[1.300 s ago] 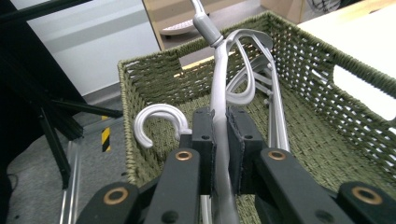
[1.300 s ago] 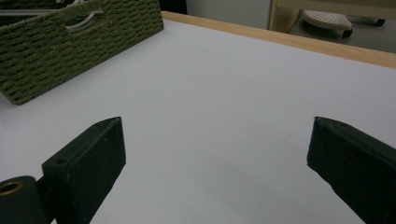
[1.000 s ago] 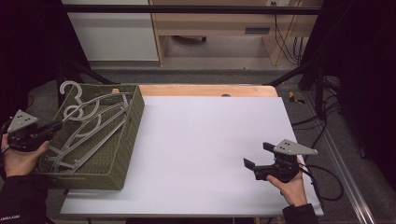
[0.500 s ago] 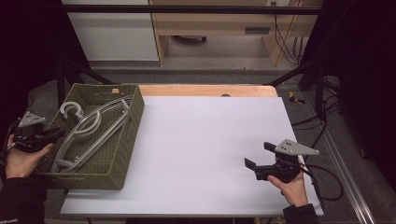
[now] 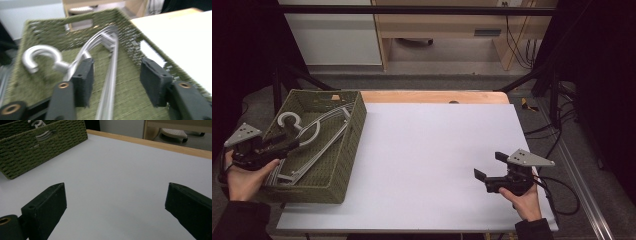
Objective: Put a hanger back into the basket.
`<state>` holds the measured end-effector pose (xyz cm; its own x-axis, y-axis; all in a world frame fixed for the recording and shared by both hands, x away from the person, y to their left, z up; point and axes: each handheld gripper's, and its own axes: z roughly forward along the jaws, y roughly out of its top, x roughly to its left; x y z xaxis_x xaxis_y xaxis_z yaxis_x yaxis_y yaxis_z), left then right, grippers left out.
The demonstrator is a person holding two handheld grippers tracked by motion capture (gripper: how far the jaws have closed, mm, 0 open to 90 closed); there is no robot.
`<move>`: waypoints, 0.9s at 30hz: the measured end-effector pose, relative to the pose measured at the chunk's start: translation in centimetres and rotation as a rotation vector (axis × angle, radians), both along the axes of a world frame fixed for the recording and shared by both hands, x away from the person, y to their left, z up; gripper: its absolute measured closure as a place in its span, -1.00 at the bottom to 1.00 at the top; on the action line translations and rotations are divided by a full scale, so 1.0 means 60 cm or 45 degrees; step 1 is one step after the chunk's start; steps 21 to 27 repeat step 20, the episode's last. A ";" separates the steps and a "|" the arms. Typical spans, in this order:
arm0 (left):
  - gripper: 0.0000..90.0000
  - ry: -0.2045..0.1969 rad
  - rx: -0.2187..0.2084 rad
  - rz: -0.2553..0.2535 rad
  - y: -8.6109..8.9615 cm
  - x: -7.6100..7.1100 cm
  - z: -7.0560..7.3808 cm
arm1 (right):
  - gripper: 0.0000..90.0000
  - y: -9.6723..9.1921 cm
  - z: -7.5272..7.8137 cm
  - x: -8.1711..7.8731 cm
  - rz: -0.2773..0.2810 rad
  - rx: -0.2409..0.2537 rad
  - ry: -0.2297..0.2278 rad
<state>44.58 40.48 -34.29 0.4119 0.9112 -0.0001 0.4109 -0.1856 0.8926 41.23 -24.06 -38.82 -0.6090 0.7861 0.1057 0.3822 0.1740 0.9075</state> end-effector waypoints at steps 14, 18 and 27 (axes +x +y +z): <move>-0.80 -0.048 -0.155 -0.185 -0.116 -0.038 -0.023 | -0.92 -0.014 0.001 -0.003 -0.036 0.040 -0.017; -0.85 -0.033 -0.175 -0.229 -0.145 -0.046 -0.043 | -0.94 -0.022 -0.001 -0.004 -0.042 0.055 -0.018; -0.84 -0.017 -0.154 -0.243 -0.154 -0.047 -0.052 | -0.94 -0.024 -0.003 -0.004 -0.052 0.060 -0.013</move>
